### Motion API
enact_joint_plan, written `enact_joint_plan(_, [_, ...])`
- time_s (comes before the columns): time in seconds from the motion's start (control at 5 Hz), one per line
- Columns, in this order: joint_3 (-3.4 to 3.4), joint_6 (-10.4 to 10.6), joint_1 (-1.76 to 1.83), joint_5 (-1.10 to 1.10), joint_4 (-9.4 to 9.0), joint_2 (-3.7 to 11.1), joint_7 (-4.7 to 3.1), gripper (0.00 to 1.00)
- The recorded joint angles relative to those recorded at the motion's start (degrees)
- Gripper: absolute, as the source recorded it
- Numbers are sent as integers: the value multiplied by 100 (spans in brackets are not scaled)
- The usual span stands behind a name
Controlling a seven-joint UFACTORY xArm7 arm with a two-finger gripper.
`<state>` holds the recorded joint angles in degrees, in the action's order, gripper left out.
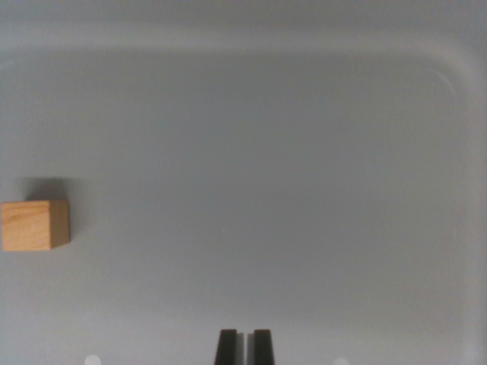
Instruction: Push wooden cube
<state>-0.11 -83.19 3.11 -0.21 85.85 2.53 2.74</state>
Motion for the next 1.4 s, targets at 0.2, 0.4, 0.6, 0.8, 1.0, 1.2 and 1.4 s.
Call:
enact_joint_plan(0.2, [0, 0, 0, 0, 0, 0, 0, 0])
enact_joint_plan(0.4, [48, 186, 65, -26, -118, 96, 121, 0])
enact_joint_plan(0.6, [48, 186, 65, -26, -118, 96, 121, 0])
enact_joint_plan(0.8, [105, 403, 142, -57, -257, 209, 262, 0])
enact_joint_plan(1.0, [105, 403, 142, -57, -257, 209, 262, 0])
enact_joint_plan(1.2, [167, 639, 225, -90, -408, 332, 416, 0])
enact_joint_plan(1.4, [167, 639, 225, -90, -408, 332, 416, 0])
